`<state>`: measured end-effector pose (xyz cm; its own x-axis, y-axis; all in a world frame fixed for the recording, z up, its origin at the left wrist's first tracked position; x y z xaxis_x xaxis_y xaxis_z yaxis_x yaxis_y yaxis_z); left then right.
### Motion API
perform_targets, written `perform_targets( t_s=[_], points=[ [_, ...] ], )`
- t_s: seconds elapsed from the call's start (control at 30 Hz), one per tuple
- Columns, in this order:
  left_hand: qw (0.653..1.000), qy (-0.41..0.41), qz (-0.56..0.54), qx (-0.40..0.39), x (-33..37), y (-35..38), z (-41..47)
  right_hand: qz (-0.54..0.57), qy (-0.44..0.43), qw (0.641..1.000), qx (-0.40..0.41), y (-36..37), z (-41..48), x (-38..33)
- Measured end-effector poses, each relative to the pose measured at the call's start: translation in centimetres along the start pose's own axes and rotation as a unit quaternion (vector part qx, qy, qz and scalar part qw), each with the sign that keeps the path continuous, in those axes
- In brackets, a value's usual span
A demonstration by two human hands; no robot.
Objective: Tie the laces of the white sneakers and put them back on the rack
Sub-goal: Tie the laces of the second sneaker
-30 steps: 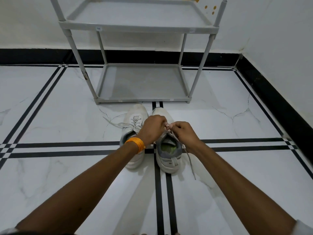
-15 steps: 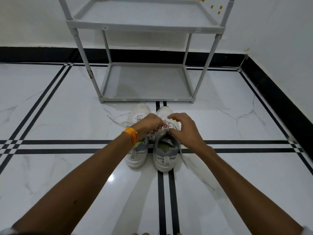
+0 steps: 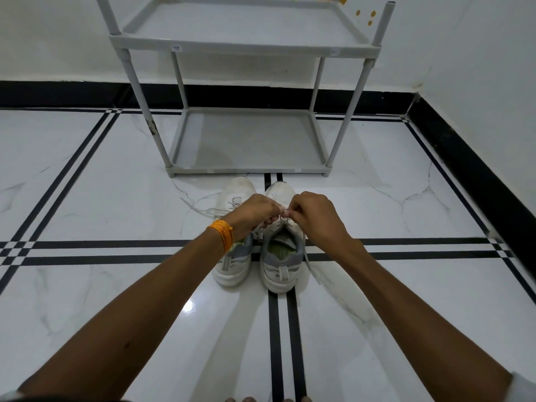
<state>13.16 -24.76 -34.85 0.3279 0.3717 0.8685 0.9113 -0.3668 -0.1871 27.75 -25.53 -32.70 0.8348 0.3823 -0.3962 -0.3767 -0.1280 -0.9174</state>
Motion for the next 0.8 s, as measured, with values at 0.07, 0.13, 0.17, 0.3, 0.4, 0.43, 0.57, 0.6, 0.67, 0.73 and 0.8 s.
perform_targets(
  t_s=[0.07, 0.13, 0.17, 0.3, 0.4, 0.43, 0.57, 0.6, 0.67, 0.73, 0.8],
  points=[
    [1.0, 0.009, -0.004, 0.004, 0.1, -0.1, -0.1, -0.019, -0.002, 1.0, -0.004, 0.1, 0.2, 0.0],
    [0.999, 0.025, -0.023, 0.008, 0.3, -0.4, 0.0, -0.028, 0.004, 1.0, -0.014, 0.5, 0.3, 0.1],
    [0.999, 0.03, -0.036, 0.013, 0.3, -0.6, 0.0, -0.031, 0.014, 0.999, -0.021, 0.6, 0.2, 0.3],
    [0.995, 0.033, 0.036, 0.087, -1.1, -2.2, -0.3, -0.026, 0.092, 0.994, -0.051, 1.1, -1.1, 2.9],
    [0.977, 0.063, 0.159, 0.125, -2.0, -2.5, -0.5, -0.056, 0.153, 0.983, -0.087, 2.6, -3.0, 5.3],
    [0.962, 0.082, 0.225, 0.133, -1.9, -2.3, -0.4, -0.052, 0.163, 0.981, -0.087, 3.2, -3.5, 5.6],
    [0.903, 0.116, 0.389, 0.139, -1.4, -1.6, -0.1, 0.045, 0.174, 0.983, -0.033, 3.9, -3.8, 5.4],
    [0.896, 0.114, 0.407, 0.14, -1.3, -1.6, 0.0, 0.062, 0.177, 0.982, -0.02, 3.7, -3.8, 5.5],
    [0.884, 0.101, 0.434, 0.143, -1.2, -1.7, 0.2, 0.04, 0.174, 0.984, -0.018, 3.4, -3.7, 5.8],
    [0.876, 0.08, 0.448, 0.156, -1.0, -2.0, 0.3, -0.021, 0.17, 0.985, -0.027, 3.2, -3.7, 5.9],
    [0.87, 0.063, 0.459, 0.168, -1.0, -2.1, 0.4, -0.07, 0.173, 0.982, -0.031, 3.3, -4.0, 6.1]
  ],
)
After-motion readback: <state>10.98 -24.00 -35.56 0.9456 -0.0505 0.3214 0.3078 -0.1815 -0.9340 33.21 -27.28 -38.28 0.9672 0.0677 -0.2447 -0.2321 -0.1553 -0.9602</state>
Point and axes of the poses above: each hand's wrist, its own z-axis towards the middle knuckle, its own y-axis out of the palm, x = y × z, the point moved 3 cm from there along z, towards the middle knuckle, and after that the axes turned 8 degrees about -x, right-handed, at the moved point
